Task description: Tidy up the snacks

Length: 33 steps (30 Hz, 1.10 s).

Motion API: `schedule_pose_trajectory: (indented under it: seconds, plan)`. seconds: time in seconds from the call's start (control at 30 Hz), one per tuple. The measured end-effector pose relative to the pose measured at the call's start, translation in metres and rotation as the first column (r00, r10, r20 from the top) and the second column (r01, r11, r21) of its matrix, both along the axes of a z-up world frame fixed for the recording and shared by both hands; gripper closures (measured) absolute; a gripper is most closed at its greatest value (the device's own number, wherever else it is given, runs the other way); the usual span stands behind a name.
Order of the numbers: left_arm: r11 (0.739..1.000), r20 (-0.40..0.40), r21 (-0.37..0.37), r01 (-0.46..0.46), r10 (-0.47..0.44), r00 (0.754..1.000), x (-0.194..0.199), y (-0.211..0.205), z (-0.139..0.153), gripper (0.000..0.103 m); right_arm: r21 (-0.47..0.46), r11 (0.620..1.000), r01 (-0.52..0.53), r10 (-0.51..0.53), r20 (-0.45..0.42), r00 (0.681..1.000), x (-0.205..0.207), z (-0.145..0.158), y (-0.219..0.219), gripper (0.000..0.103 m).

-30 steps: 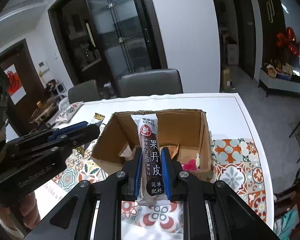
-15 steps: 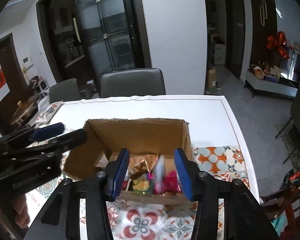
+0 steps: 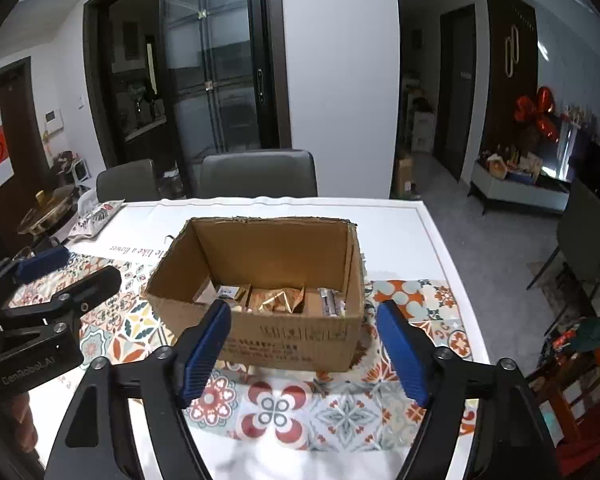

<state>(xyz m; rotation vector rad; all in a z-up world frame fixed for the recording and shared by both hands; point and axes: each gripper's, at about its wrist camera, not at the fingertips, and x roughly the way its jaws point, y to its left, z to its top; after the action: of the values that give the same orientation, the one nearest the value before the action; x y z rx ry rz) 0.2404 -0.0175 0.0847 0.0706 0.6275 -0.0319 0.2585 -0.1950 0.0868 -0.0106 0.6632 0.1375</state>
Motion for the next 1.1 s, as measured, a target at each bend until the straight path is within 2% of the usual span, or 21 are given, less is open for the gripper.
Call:
schedule_pose_trajectory:
  seconds: [0.23,0.43,0.53,0.87,1.1]
  plan:
    - [1.000,0.025,-0.015,-0.011,0.012,1.000,-0.043,0.002,-0.010,0.000,0.006,1.000,-0.017,0.016,0.044,0.999,-0.044,0.000,-0.002,0.021]
    - [0.998,0.032,0.034,-0.055,0.053,0.998,-0.068,0.005,-0.014,0.000,0.006,1.000,-0.001,0.001,0.064,0.998,-0.075,-0.003,-0.004,0.017]
    - [0.998,0.037,0.034,-0.051,0.049,0.998,-0.073,0.006,-0.012,0.000,-0.006,1.000,0.025,-0.024,0.083,0.996,-0.087,-0.004,-0.005,0.016]
    - [0.998,0.107,0.045,-0.039,0.034,0.994,-0.095,0.001,-0.005,0.000,0.040,0.999,0.022,-0.025,0.068,0.997,-0.101,-0.001,-0.014,0.016]
    - [0.998,0.122,0.049,-0.032,0.026,0.992,-0.099,-0.001,-0.002,0.000,0.036,0.999,0.019,-0.021,0.057,0.998,-0.104,-0.004,-0.011,0.016]
